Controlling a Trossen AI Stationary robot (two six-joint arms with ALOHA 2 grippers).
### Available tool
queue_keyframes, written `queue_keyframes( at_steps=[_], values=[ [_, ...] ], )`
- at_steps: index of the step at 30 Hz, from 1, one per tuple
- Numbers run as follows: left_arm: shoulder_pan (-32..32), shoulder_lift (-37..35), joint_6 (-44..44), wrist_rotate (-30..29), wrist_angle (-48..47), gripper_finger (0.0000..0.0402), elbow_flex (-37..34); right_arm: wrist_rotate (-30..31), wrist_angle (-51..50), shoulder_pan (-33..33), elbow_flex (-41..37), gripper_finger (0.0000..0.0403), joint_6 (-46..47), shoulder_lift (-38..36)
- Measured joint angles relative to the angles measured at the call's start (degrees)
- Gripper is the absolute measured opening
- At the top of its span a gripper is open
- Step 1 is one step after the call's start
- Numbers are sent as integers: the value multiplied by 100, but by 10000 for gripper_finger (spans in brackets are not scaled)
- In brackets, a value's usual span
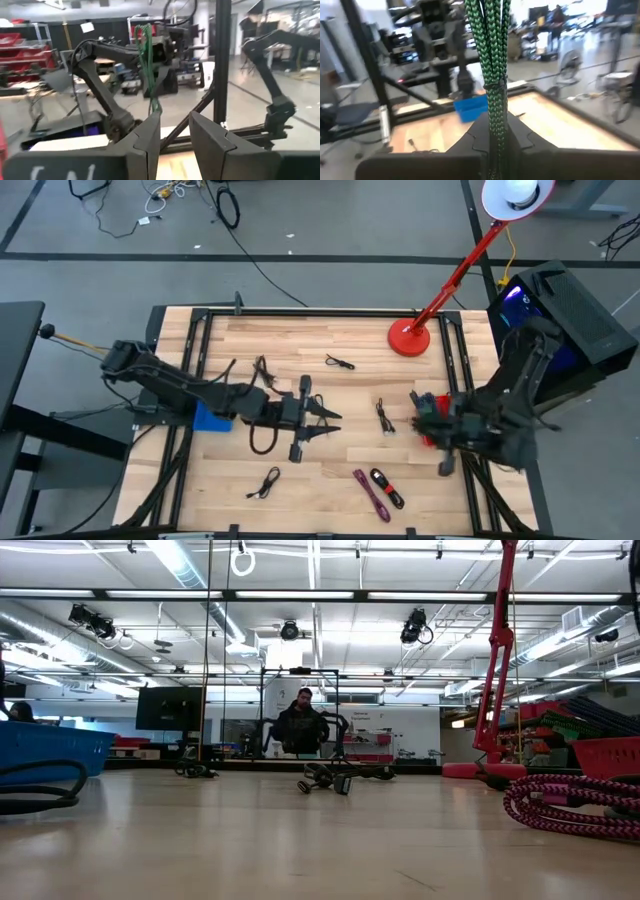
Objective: Pick & Place USB Port
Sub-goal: Put the black and green charger cable into the red basket
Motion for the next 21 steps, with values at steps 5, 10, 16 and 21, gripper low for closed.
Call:
queue_keyframes(
  at_steps=[5,10,16,21],
  values=[
    [-156,-55,108,-314,-65,110,0,1041,-45,852,0,20,-42,-58],
    [-233,-55,152,-397,-211,110,0,998,-204,946,-2,20,-8,-41],
    [-260,-55,116,-402,-560,110,-2,790,-1371,1275,-7,20,370,-25],
    [-258,-55,27,-404,-628,110,-7,562,-3520,1340,-7,20,2677,-145]
  ],
)
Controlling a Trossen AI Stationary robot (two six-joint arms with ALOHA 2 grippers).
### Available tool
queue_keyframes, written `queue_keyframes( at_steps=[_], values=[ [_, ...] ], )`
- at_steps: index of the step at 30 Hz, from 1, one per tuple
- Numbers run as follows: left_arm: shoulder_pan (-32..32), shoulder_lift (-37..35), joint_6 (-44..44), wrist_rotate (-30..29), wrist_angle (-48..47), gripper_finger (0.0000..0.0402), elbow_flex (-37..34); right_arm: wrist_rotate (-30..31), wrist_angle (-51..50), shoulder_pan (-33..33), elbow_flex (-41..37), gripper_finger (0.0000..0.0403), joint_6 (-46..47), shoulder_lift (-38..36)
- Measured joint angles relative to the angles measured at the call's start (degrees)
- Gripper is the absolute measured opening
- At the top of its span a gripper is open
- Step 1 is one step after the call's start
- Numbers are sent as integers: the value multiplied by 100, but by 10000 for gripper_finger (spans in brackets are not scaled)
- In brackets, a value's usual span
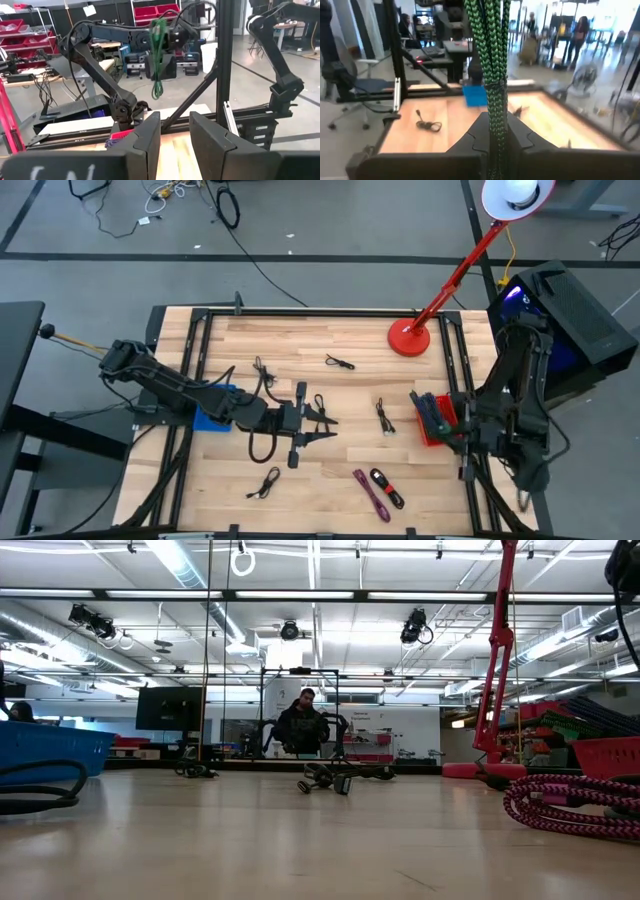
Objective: Pick & Place USB Port
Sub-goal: Put the black and green charger cable into the red basket
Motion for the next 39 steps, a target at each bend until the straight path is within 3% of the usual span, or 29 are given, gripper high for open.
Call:
queue_keyframes(
  at_steps=[3,12,21,28,39],
  values=[
    [0,2,-24,1,-40,110,0,-365,-918,-261,0,20,1101,2],
    [0,13,-95,1,-197,110,0,-2474,-3202,-1150,0,20,3741,7],
    [0,20,-272,0,-479,110,0,-4618,-4665,-1327,-49,20,5853,142],
    [0,20,-375,2,-553,110,2,-4473,-4692,-1607,-59,20,6286,302],
    [-35,20,-414,4,-750,110,2,-4579,-4569,-2008,-92,20,6041,966]
  ],
)
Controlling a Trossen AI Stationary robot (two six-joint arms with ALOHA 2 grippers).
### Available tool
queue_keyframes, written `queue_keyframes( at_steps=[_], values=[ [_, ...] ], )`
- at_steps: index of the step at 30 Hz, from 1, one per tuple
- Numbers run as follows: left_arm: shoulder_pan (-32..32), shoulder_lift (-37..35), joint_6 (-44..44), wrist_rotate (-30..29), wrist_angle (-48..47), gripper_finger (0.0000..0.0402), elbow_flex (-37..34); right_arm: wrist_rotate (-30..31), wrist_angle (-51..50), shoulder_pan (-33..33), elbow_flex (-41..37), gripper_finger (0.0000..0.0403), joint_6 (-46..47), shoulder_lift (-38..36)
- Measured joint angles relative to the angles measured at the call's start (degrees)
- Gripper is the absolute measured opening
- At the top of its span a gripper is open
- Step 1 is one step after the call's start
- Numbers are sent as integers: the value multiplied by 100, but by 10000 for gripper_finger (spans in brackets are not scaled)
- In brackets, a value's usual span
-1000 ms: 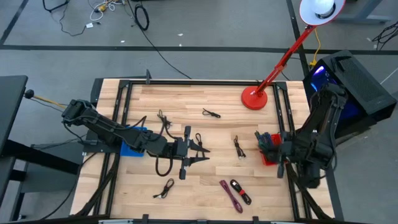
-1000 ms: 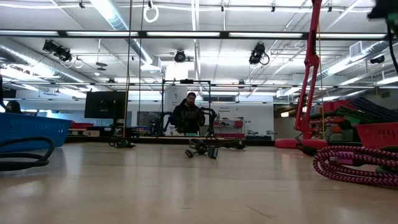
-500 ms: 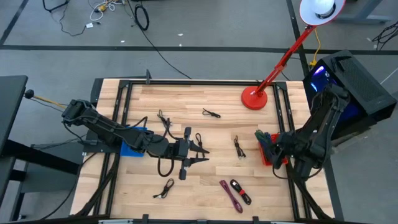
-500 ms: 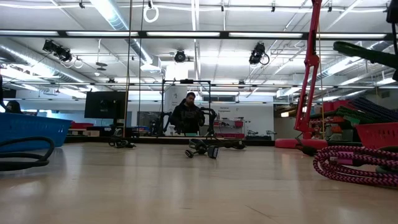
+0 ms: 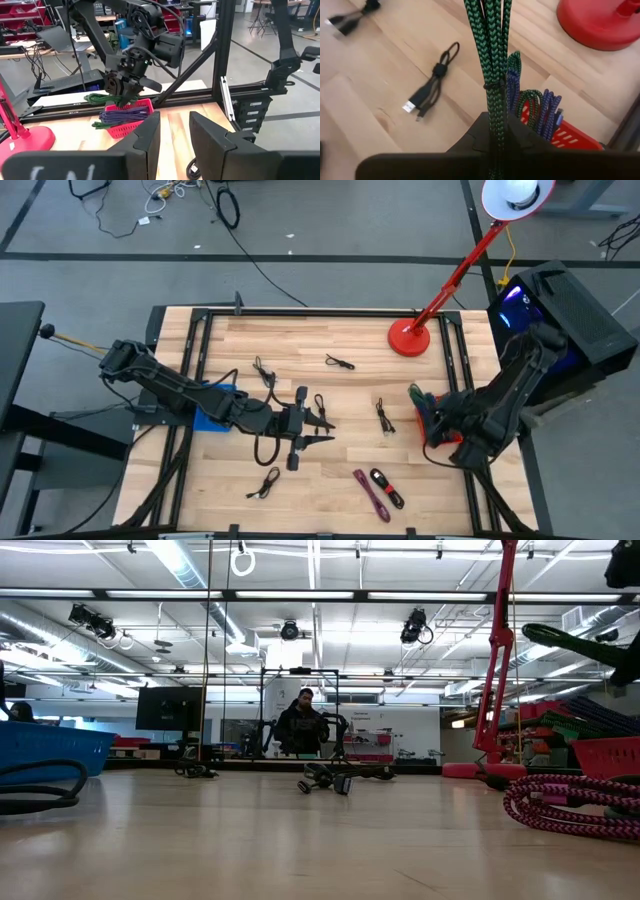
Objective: Pick & Place USB Port
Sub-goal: Put the black and green charger cable into the red basket
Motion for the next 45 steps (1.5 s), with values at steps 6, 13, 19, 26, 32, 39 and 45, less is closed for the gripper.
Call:
queue_keyframes(
  at_steps=[6,13,19,26,32,39,45],
  values=[
    [2,0,-7,-2,-55,110,0,-87,43,-1,0,20,-76,569],
    [2,0,-11,-2,-57,110,0,-390,210,-1,0,20,92,1171],
    [0,0,-13,0,-74,110,0,-911,454,75,-3,20,524,1570],
    [2,0,-128,-1,-240,110,0,-1327,548,139,-51,20,1001,2113],
    [4,0,-127,-2,-247,110,0,-1448,602,136,-55,24,1133,2339],
    [4,0,-125,0,-278,110,0,-1434,704,136,-59,34,1175,2347],
    [4,0,-123,0,-300,110,0,-1302,766,137,-59,44,1115,2347]
  ],
)
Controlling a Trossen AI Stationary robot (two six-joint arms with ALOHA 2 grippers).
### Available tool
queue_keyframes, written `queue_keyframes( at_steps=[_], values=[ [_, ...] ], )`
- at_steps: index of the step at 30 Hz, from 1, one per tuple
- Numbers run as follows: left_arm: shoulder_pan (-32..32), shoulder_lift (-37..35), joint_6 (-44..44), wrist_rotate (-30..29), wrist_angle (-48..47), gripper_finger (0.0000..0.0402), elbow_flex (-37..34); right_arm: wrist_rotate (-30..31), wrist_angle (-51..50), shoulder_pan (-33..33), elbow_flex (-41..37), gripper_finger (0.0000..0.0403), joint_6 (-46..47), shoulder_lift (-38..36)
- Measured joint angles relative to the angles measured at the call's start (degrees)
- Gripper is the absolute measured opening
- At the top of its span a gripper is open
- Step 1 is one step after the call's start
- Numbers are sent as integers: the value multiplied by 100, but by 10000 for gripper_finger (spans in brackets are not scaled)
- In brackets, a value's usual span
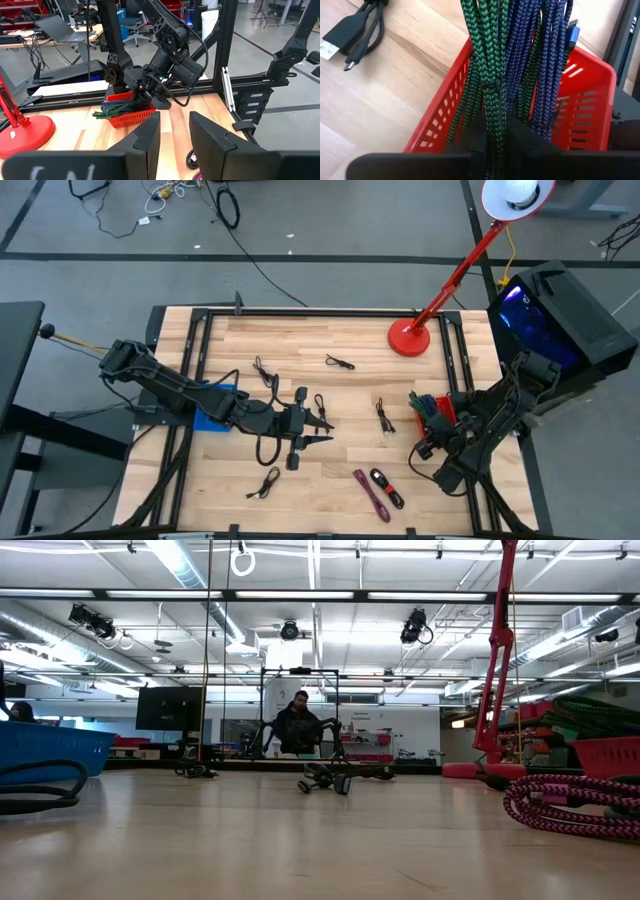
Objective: Pick & Place USB Port
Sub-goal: Put the black and green charger cable into the red basket, then put the black and pink charger cable into the red basket
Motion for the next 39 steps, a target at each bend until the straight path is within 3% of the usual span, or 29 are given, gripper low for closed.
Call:
queue_keyframes(
  at_steps=[12,25,33,39],
  values=[
    [0,0,7,-2,-51,110,0,65,-256,2,-4,125,-28,-10],
    [0,74,11,-2,-65,110,0,429,-947,-8,296,137,-182,-415],
    [-2,74,-10,0,-198,110,0,1537,-1555,-176,1139,137,-1054,-924],
    [-31,164,-291,492,-269,110,2,2644,-709,-325,1710,137,-2298,-1223]
  ],
)
